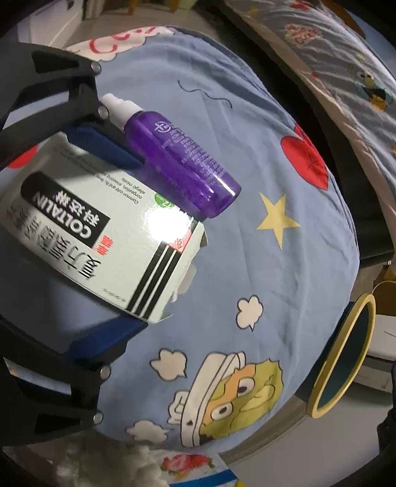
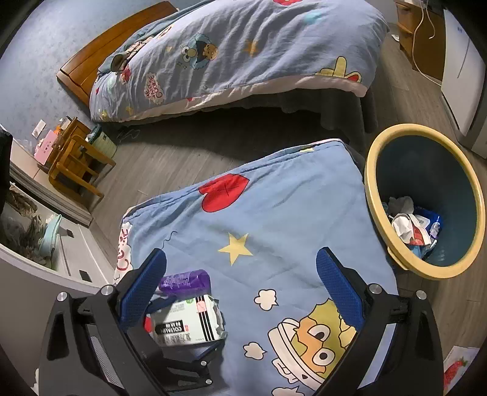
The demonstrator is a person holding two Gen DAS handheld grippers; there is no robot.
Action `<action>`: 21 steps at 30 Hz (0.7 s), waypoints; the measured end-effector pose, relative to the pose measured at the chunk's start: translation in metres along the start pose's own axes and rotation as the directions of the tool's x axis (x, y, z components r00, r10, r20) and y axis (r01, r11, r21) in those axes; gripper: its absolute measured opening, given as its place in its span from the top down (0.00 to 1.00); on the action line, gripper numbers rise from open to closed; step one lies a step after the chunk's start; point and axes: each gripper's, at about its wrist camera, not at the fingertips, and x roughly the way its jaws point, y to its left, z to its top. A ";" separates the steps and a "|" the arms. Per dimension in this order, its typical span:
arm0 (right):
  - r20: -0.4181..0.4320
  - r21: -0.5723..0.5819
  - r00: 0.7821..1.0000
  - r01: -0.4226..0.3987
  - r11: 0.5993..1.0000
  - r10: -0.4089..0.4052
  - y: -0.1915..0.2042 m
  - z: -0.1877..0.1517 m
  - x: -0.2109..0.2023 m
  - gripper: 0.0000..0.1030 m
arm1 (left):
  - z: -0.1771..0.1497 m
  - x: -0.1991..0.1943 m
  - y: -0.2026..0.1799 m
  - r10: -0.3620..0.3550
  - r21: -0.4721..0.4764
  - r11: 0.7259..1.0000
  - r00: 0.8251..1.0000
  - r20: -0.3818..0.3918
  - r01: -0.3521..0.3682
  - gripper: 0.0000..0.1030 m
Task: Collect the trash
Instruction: 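Close the left tool on the white-green COLTALIN box and lift it, then grasp the purple spray bottle with the right tool while the left tool holds the box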
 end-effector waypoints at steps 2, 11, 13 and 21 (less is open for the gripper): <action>-0.003 0.002 1.000 -0.003 1.000 0.003 0.000 0.001 0.002 0.06 | -0.001 -0.005 -0.001 -0.013 -0.006 1.000 1.000 0.000 0.013 0.18; -0.044 -0.180 0.997 0.059 0.982 -0.068 0.006 0.004 0.024 0.06 | 0.004 -0.061 0.019 0.016 -0.044 0.999 1.000 0.027 -0.015 0.25; -0.069 -0.228 0.995 0.052 0.972 -0.070 0.007 0.000 0.036 0.06 | 0.008 -0.078 0.034 0.025 -0.076 0.997 0.999 0.046 -0.021 0.26; -0.147 -0.533 0.988 -0.041 0.845 -0.045 0.054 -0.033 0.086 0.14 | 0.011 -0.099 0.095 0.079 -0.235 0.970 0.994 0.077 -0.059 0.26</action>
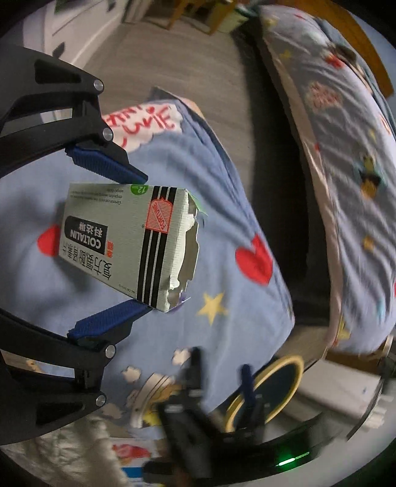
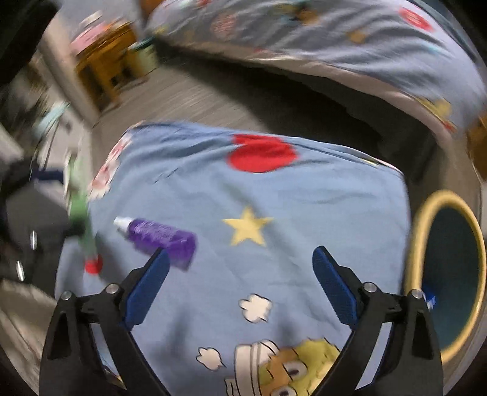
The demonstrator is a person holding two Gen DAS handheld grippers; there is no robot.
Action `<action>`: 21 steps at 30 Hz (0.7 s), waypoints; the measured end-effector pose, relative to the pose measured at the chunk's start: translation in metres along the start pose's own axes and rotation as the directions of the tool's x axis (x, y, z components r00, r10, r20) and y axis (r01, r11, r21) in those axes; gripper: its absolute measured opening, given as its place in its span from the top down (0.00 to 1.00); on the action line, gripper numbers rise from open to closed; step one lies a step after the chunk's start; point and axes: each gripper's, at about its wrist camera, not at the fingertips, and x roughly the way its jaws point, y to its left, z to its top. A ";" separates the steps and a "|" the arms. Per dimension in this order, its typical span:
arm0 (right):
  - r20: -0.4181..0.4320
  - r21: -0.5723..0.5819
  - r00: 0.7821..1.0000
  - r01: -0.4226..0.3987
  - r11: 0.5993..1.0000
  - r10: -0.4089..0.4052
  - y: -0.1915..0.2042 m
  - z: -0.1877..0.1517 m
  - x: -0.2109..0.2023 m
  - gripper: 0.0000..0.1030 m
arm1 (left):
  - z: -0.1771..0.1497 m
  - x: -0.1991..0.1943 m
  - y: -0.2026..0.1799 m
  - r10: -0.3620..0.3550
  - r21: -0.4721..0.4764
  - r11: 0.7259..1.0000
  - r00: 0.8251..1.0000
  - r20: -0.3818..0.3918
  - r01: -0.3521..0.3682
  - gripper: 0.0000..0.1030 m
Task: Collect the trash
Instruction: 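Grasp the purple spray bottle with the right tool while the left tool holds the box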
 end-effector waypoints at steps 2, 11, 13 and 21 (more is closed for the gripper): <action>-0.015 -0.065 1.000 -0.026 0.998 0.025 0.016 0.002 0.014 0.17 | 0.000 0.004 0.010 0.011 -0.025 1.000 1.000 -0.004 -0.011 0.26; -0.046 -0.266 0.994 -0.108 0.958 0.099 0.071 0.011 0.054 0.25 | -0.001 0.026 0.055 -0.013 -0.161 0.987 0.999 -0.040 0.006 0.26; -0.049 -0.296 0.993 -0.115 0.948 0.106 0.079 0.012 0.061 0.25 | -0.003 0.028 0.059 -0.010 -0.171 0.985 0.999 -0.047 0.002 0.26; -0.132 -0.374 0.990 -0.105 0.922 0.059 0.097 0.007 0.081 0.52 | -0.011 0.034 0.074 -0.019 -0.215 0.977 0.998 -0.066 0.004 0.26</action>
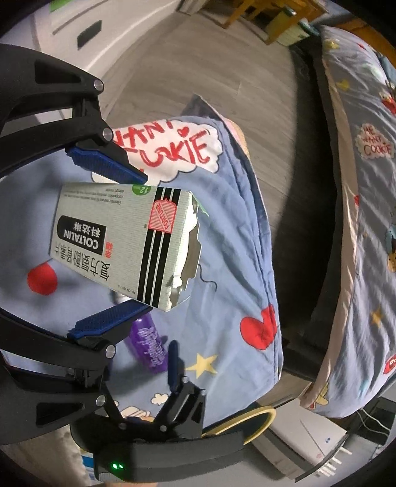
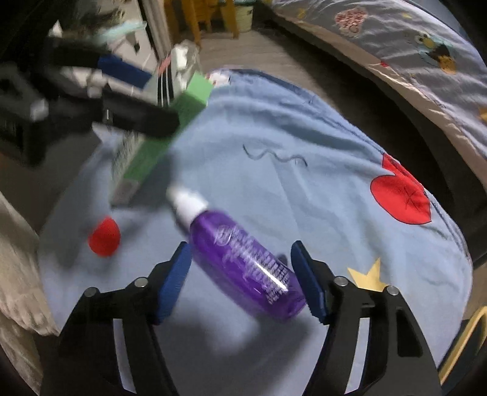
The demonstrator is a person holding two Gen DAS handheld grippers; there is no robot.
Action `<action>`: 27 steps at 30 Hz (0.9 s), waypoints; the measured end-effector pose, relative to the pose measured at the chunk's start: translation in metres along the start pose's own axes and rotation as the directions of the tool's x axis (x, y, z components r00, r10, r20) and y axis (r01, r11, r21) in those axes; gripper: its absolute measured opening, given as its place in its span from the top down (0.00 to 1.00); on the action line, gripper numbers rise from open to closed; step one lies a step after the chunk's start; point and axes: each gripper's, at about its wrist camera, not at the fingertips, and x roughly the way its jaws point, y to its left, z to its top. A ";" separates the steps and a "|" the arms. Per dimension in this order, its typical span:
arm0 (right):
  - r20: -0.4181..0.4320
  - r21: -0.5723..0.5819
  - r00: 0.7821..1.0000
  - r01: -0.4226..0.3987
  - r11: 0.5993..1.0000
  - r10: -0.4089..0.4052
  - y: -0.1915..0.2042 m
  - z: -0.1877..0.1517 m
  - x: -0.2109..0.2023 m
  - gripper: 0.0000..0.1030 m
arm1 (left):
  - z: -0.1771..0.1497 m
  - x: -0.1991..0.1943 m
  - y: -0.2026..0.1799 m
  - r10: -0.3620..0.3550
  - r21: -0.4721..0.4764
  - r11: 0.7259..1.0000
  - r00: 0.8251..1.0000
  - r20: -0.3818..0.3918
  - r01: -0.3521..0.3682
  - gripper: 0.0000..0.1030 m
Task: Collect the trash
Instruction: 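Grasp the purple spray bottle with the right tool while the left tool holds the box, then carry the box and purple bottle over the bin and open both tools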
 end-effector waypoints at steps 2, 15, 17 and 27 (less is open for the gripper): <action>-0.058 0.020 0.998 -0.016 1.000 0.018 -0.004 -0.005 0.001 0.63 | 0.000 0.000 0.001 0.002 -0.001 1.000 1.000 -0.002 -0.002 0.26; -0.023 0.132 1.000 0.018 0.991 -0.015 -0.010 0.006 -0.002 0.67 | -0.001 0.001 -0.008 0.030 0.022 0.999 0.999 -0.016 -0.029 0.26; 0.001 0.174 1.000 0.018 0.985 -0.018 -0.017 0.003 -0.013 0.68 | 0.001 -0.004 -0.013 0.032 0.028 0.999 0.999 0.001 -0.032 0.26; 0.097 0.329 0.989 0.073 0.942 -0.111 -0.054 -0.037 -0.089 0.69 | 0.017 -0.033 -0.065 0.007 0.103 0.994 0.994 0.112 -0.019 0.26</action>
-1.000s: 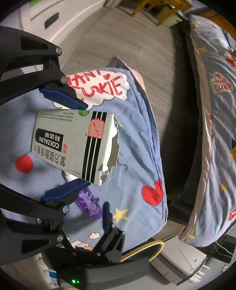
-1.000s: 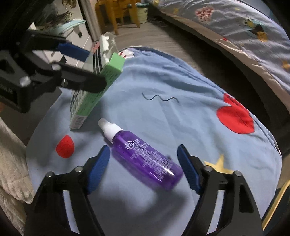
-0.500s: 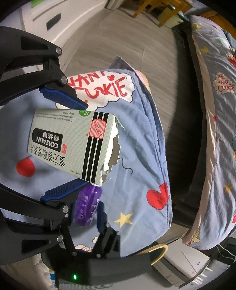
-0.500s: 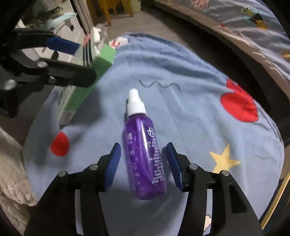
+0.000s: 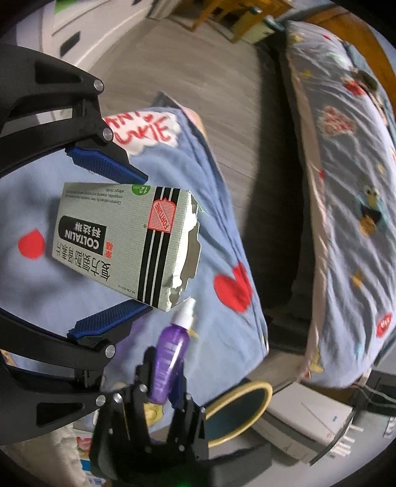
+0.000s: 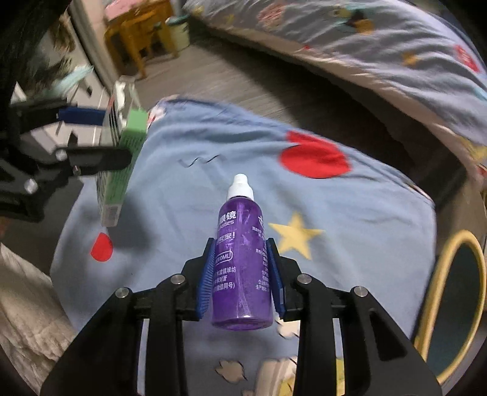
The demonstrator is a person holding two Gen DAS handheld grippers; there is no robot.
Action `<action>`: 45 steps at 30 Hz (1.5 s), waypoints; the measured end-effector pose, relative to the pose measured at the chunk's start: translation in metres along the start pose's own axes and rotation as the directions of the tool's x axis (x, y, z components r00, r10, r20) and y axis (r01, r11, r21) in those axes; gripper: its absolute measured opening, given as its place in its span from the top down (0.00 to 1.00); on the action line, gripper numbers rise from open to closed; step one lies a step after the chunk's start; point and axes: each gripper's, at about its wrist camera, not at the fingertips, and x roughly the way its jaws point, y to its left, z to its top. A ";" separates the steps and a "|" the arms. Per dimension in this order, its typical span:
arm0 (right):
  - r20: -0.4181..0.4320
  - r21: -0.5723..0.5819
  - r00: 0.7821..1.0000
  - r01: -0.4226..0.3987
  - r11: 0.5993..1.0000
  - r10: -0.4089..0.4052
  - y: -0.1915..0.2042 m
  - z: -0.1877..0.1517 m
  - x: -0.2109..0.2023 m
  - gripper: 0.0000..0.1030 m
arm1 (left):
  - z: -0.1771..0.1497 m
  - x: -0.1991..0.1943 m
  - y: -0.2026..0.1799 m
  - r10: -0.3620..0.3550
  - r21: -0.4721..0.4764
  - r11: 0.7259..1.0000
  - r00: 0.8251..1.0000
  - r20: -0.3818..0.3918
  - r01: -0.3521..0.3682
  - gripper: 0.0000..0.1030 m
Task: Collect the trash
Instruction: 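Carry the box and purple bottle over the bin and open both tools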
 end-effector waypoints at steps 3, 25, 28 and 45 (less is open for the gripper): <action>0.044 0.049 0.999 0.022 0.999 -0.024 -0.016 -0.007 -0.026 0.69 | 0.009 -0.005 -0.021 -0.013 0.029 1.000 1.000 0.023 0.012 0.26; 0.089 0.567 0.947 0.207 0.797 -0.309 -0.263 -0.137 -0.167 0.69 | 0.105 -0.006 -0.263 -0.272 0.247 0.941 0.950 0.154 0.229 0.26; 0.073 0.631 0.957 0.174 0.756 -0.281 -0.287 -0.155 -0.151 0.69 | 0.125 0.017 -0.290 -0.299 0.240 0.934 0.946 0.127 0.264 0.26; 0.056 0.726 0.961 0.147 0.671 -0.272 -0.333 -0.178 -0.097 0.63 | 0.170 0.107 -0.340 -0.289 0.259 0.930 0.955 0.073 0.262 0.18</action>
